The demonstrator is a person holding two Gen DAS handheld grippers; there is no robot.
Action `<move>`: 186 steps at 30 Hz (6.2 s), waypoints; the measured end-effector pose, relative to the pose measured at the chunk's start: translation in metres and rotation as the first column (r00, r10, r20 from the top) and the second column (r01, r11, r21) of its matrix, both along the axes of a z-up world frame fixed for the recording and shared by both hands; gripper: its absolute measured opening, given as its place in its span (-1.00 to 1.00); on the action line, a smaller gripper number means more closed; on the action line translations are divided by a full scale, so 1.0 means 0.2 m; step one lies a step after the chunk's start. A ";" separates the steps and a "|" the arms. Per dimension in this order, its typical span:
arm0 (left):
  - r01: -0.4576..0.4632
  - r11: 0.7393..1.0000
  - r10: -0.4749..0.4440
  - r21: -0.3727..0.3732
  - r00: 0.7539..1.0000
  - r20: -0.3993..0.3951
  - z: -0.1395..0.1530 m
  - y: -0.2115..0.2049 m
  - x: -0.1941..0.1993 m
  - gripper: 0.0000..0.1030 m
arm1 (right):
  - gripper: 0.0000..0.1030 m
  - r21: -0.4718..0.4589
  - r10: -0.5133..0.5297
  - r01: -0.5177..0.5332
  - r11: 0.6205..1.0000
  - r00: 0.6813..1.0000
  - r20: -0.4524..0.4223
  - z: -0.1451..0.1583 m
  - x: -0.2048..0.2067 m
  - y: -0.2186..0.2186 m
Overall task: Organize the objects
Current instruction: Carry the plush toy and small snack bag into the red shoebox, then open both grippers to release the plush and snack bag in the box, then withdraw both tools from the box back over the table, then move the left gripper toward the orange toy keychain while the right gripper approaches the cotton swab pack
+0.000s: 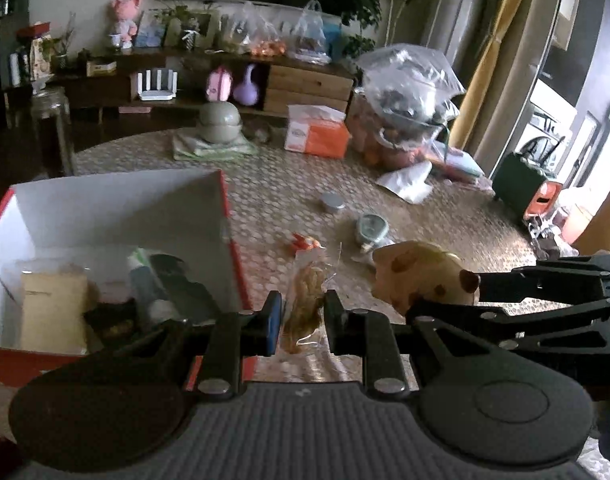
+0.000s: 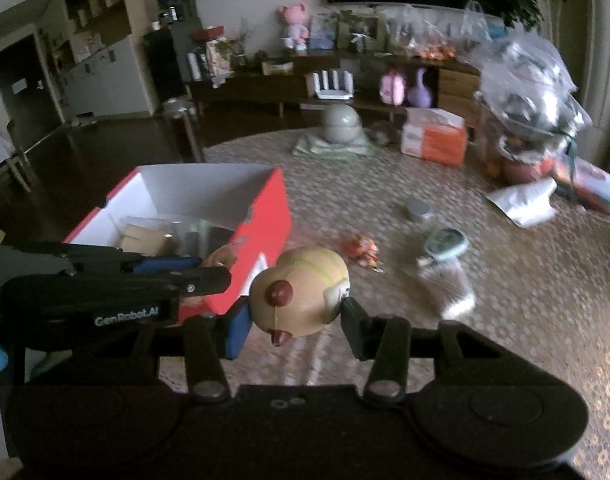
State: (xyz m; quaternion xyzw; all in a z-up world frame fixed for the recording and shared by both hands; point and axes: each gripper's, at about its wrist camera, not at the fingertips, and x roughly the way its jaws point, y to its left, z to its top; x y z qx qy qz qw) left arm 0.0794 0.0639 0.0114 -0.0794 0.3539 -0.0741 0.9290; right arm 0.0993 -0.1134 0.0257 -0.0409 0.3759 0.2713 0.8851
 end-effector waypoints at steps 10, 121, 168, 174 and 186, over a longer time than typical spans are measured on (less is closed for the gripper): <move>-0.084 0.996 0.084 0.000 0.996 0.012 0.05 0.35 -0.06 -0.59 | -0.07 -0.023 0.083 -0.082 0.996 0.995 0.047 0.05 0.00 0.35; -0.112 0.992 0.115 0.060 0.992 -0.051 -0.04 0.06 -0.07 0.63 | 0.92 0.055 0.102 -0.107 0.993 0.991 0.086 -0.06 -0.10 -0.02; -0.037 0.994 0.071 0.103 0.934 -0.351 -0.47 -0.49 1.15 1.00 | 0.83 -0.090 -0.049 0.050 0.995 0.999 0.010 -0.54 0.56 -0.54; -0.048 0.991 0.092 0.123 0.920 -0.380 -0.57 -0.47 1.22 1.00 | 0.82 -0.097 -0.046 0.044 0.994 0.999 -0.014 -0.60 0.65 -0.50; -0.063 0.988 0.111 0.140 0.922 -0.371 -0.62 -0.47 1.27 0.58 | 0.55 -0.131 -0.074 0.067 0.989 0.996 -0.051 -0.70 0.78 -0.46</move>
